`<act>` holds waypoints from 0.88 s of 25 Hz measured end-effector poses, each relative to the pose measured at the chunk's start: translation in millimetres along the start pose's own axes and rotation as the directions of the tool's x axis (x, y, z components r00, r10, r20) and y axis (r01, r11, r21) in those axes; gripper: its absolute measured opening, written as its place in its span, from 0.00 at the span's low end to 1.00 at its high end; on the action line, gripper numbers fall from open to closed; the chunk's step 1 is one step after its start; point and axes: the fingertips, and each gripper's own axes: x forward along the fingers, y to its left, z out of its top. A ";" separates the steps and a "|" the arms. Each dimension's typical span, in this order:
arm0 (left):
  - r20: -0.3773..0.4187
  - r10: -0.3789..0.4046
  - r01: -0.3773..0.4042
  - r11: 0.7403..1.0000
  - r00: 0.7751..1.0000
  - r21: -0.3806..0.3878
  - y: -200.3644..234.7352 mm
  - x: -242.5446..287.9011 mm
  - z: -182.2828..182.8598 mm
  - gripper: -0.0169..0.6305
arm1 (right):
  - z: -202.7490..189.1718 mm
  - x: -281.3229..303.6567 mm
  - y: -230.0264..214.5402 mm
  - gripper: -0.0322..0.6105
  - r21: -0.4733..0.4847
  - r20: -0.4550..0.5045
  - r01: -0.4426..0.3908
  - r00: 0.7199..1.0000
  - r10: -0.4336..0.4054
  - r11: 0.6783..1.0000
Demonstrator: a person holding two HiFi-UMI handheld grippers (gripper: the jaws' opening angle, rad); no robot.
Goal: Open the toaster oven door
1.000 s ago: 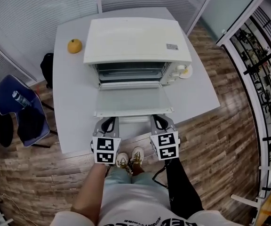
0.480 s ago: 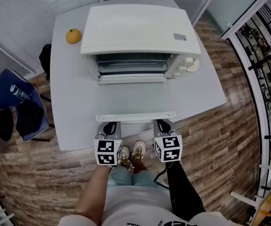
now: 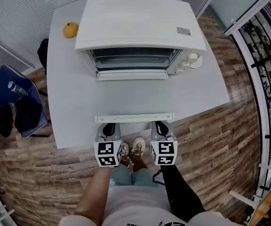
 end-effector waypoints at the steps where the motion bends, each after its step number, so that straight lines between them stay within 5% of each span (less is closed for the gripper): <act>1: 0.002 0.005 -0.005 1.000 1.000 -0.005 -0.3 0.8 -2.1 0.12 | -1.8 0.1 -0.3 0.05 -0.006 0.010 0.005 1.000 -0.005 1.000; 16: -0.012 0.005 -0.005 1.000 1.000 0.002 0.4 -0.1 -1.0 0.12 | 0.6 -2.5 0.4 0.05 -0.009 0.116 -0.059 0.991 0.060 0.998; 22: -0.068 -0.020 0.026 0.995 0.997 0.095 -7.8 -12.4 -12.3 0.12 | -1.4 -1.8 -0.4 0.05 -0.013 0.091 -0.084 0.992 0.085 0.996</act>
